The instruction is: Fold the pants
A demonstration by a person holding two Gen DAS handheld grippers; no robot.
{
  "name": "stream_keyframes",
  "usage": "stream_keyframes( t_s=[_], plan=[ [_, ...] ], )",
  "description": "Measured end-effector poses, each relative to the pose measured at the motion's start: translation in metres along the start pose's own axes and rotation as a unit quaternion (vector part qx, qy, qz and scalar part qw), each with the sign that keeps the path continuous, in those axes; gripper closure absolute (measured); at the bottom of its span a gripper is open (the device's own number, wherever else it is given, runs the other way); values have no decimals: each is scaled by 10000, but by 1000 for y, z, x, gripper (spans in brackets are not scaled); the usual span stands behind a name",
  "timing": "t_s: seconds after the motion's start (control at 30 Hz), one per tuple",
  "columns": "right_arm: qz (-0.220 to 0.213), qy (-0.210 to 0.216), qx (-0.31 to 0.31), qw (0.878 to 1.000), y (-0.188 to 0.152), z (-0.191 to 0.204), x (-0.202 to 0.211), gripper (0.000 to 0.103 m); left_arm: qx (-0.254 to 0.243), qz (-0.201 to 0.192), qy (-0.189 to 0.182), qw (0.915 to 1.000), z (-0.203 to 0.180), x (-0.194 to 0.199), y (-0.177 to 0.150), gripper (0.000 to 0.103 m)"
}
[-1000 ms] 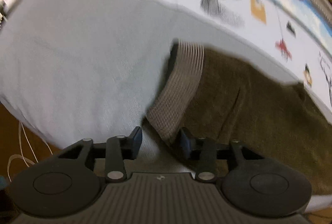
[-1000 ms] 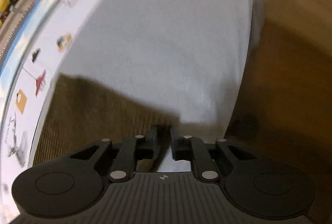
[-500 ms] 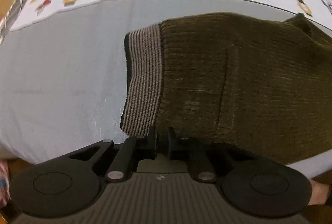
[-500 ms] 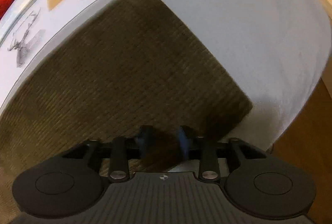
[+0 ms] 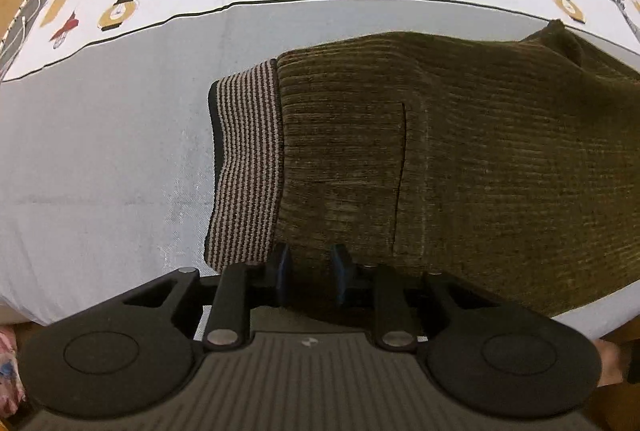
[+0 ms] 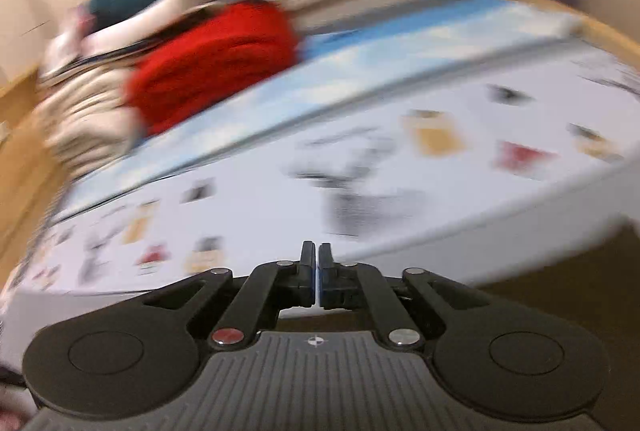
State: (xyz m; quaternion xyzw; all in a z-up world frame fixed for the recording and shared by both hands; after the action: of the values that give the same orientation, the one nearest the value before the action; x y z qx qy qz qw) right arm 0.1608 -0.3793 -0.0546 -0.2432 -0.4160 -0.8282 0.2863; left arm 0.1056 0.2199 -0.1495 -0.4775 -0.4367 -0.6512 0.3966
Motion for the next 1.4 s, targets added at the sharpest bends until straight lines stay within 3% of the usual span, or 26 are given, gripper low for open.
stream_keyframes(
  t_s=[0.1,0.2,0.33,0.5,0.57,0.63,0.73,0.8,0.83,0.97,1.03,1.1,1.27,1.33,1.4],
  plan=[
    [522,540,272,9968,-14,62,-37,95,210,-51,-156,9996,9,-1,-2,77],
    [1069,900,595,9884,-40,115,-72,84,239,-80,-214,9995,13,-1,-4,77],
    [1836,1342,1213,9662,-85,181,-109,83,230,-90,-254,9994,10,1,-2,77],
    [2453,1500,1628,9438,-124,226,-143,79,195,-90,-319,9993,10,-1,-2,76],
    [2566,1473,1691,9401,-137,230,-149,66,198,-95,-358,9991,11,-2,-1,76],
    [2670,1411,1728,9375,-144,230,-160,61,205,-99,-399,9989,12,-3,-1,77],
    [2942,1400,1716,9297,-155,228,-177,62,205,-98,-450,9987,13,-4,-1,76],
    [3014,1339,2007,9225,-162,230,-188,88,189,-98,-477,9986,14,-4,-1,76],
    [2890,1327,2188,9225,-161,234,-191,93,185,-97,-489,9986,14,-5,-1,76],
    [2289,1643,1988,9387,-135,254,-187,95,204,-103,-500,9985,14,-5,0,77],
    [2283,1370,2312,9358,-145,249,-191,93,187,-86,-477,9986,15,-5,0,77],
    [2137,790,2537,9401,-146,234,-196,82,161,-70,-427,9989,14,-5,0,77],
    [1029,-111,1754,9790,-71,183,-182,80,108,-58,-358,9993,14,-4,-1,77],
    [998,-165,1511,9833,-48,155,-168,78,117,-50,-342,9993,14,-4,-1,76],
    [1260,89,1439,9815,-42,134,-153,75,99,-44,-303,9995,14,-3,-1,76]
  ],
)
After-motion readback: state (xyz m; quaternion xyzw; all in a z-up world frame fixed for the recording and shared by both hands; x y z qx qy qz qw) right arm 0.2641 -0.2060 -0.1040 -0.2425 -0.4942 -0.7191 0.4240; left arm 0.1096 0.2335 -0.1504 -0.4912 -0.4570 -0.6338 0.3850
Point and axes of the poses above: each gripper's, at about its wrist camera, not at the fingertips, and x roughly against the way its jaws point, z to its left, y to its top, the point moved 8 cm from there along -x, roughly the way its jaws point, and after that the axes turned 13 degrees about -x, right-handed, at the moved point
